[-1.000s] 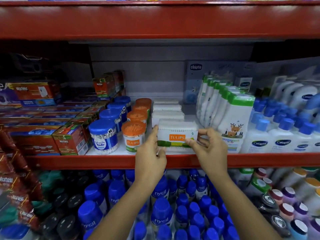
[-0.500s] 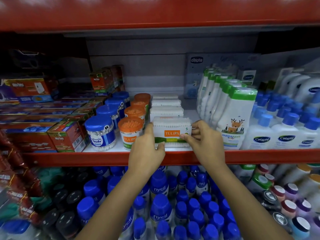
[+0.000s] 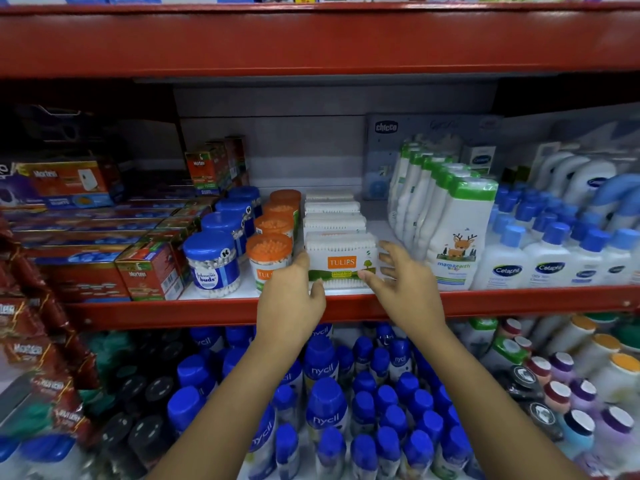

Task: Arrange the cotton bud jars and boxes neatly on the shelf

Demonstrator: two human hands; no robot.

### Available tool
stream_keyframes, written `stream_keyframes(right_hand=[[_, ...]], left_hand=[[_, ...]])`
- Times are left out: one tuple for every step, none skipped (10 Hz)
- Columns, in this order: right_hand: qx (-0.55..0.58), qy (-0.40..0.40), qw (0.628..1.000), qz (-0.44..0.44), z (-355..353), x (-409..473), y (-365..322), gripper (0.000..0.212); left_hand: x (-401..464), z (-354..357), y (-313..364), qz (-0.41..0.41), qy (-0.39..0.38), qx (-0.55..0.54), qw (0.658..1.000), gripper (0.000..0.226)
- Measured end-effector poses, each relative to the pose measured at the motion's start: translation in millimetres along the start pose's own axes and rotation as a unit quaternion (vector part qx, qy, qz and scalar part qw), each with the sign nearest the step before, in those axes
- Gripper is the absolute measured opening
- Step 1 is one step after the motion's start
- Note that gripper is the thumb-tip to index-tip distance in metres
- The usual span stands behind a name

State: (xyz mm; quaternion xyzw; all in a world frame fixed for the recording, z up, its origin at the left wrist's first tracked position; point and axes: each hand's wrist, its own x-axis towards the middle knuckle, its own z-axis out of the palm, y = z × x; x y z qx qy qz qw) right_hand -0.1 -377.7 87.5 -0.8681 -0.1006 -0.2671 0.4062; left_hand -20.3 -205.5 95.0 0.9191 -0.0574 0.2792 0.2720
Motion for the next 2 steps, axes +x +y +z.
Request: stream_keyframes(right_hand=[[-0.019,0.063,0.997,-0.042,-5.7,-14.7,-10.4,0.047],[-0.067,0.131,0.981,-0.127,-16.2,-16.9,-28.5,0.030]], left_hand=[[-11.6,-13.6,5.9,0.047,0.060,-0.007,0.997,0.031],[-14.0,-27.8,12.6,0.141,0.120,0.009,0.983,0.015]])
